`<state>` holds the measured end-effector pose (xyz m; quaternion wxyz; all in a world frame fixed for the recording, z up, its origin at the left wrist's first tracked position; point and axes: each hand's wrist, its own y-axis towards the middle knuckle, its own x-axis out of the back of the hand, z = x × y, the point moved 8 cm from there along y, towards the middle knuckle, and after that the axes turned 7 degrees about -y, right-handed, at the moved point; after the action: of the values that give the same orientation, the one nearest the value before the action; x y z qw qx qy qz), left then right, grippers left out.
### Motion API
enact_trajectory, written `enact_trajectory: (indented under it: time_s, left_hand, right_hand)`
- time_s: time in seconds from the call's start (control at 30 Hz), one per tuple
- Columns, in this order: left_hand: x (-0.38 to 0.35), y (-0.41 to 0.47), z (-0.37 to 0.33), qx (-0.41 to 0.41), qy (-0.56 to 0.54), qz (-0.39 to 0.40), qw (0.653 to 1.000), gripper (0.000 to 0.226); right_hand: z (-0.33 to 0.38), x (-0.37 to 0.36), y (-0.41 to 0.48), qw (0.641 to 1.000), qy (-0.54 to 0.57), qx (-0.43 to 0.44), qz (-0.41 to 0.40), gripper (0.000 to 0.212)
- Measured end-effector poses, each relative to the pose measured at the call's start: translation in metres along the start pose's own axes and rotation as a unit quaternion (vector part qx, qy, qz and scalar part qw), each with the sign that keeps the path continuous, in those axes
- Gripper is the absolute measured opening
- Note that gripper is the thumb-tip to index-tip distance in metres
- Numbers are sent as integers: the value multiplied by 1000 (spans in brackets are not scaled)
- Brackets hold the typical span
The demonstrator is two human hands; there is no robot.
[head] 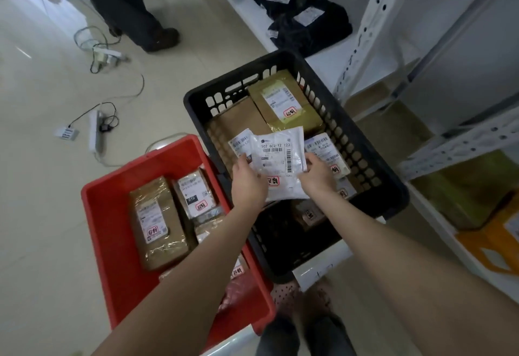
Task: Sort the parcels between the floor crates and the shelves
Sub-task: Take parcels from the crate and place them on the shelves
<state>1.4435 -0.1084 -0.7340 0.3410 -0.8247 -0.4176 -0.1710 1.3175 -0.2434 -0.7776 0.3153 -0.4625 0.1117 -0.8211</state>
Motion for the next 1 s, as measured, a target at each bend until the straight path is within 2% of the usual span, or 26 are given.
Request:
enact_trajectory:
  time_s: [0.07, 0.2, 0.3, 0.43, 0.53, 0.67, 0.77, 0.9, 1.0]
  left_hand:
    - [-10, 6, 5, -5, 28, 28, 999, 65]
    - [-27, 20, 25, 22, 61, 61, 996, 66]
    - [-36, 26, 29, 26, 70, 67, 995, 68]
    - [-42, 27, 29, 19, 116, 80, 990, 69]
    - [-46, 24, 18, -10, 183, 95, 979, 69]
    - [-56, 11, -16, -78, 277, 115, 951, 68]
    - [-73, -7, -57, -156, 310, 128, 929, 68]
    - [-106, -48, -118, -264, 328, 161, 893, 73]
    - [-133, -90, -159, -343, 345, 192, 852, 73]
  right_hand:
    - [6, -13, 18, 999, -36, -2, 0, 29]
    - [22, -51, 39, 991, -129, 28, 33, 37]
    - [29, -67, 44, 985, -155, 49, 49, 37]
    - [32, -60, 35, 978, -177, 91, 57, 40]
    - [28, -36, 26, 968, -225, 107, 36, 50]
    - [18, 6, 6, 959, -254, 128, 3, 57]
    - [4, 49, -12, 960, -247, 122, -54, 57]
    - [-29, 119, -43, 962, -232, 73, -125, 59]
    - [-61, 171, -74, 959, -228, 20, -165, 60]
